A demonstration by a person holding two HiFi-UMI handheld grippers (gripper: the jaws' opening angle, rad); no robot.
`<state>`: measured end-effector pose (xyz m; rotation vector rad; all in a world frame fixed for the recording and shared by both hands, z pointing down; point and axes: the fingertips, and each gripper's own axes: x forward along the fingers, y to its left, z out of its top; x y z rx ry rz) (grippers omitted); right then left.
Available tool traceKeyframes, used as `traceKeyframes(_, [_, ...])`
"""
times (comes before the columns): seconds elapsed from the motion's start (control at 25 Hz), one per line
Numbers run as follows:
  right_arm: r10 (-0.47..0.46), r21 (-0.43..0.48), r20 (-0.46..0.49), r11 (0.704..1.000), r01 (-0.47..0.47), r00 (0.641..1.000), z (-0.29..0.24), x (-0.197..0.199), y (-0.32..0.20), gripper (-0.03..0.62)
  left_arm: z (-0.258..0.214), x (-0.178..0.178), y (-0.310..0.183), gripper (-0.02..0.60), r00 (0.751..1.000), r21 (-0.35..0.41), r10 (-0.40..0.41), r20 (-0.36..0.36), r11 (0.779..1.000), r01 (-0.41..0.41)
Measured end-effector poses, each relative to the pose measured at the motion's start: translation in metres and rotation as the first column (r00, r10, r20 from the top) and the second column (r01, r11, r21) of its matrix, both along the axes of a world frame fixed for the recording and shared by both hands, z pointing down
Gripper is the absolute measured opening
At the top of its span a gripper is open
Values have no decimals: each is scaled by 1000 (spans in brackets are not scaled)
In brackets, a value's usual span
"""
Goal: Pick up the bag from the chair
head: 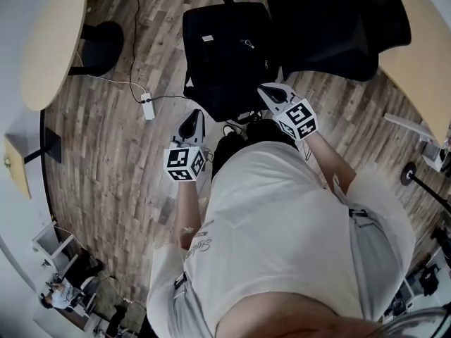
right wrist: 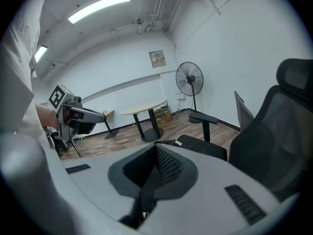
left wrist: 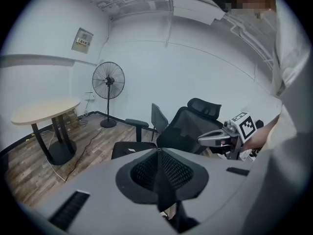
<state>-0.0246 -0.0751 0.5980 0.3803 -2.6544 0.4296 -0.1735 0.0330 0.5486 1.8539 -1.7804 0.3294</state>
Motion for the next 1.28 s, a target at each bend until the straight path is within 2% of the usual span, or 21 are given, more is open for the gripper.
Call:
traceKeyframes(0.16, [51, -26, -1, 998, -51, 999, 1, 3, -2, -5, 2, -5, 0, 32, 999, -18, 51, 20, 999, -51])
traceKeyframes(0.36, [115, -26, -25, 993, -116, 993, 3, 5, 5, -5, 11, -10, 5, 32, 992, -31, 126, -22, 992, -126])
traceKeyframes(0.48, [164, -35, -35, 986, -165, 986, 5, 11, 10, -5, 23, -9, 9, 32, 978, -35, 205, -44, 978, -206])
traceKeyframes(0.6, [187, -3, -79, 982, -188, 979, 14, 20, 19, -4, 47, -9, 16, 32, 958, -44, 275, -83, 959, -279])
traceKeyframes(0.8, [170, 16, -188, 985, -170, 967, 40, 40, 37, 14, 92, 0, 28, 32, 921, -95, 359, -152, 922, -375])
traceKeyframes(1.08, [126, -28, -308, 990, -141, 943, 97, 67, 49, 29, 136, 10, 27, 34, 891, -171, 376, -253, 889, -424])
traceKeyframes(1.12, [106, -45, -322, 991, -127, 941, 105, 67, 50, 40, 141, 10, 28, 42, 887, -180, 376, -267, 885, -429])
traceKeyframes(1.2, [57, -88, -341, 992, -92, 938, 124, 69, 52, 91, 152, 12, 31, 110, 881, -208, 382, -278, 872, -443])
traceKeyframes(1.28, [12, -119, -359, 991, -59, 933, 141, 73, 54, 107, 164, 18, 39, 137, 876, -248, 399, -271, 850, -464])
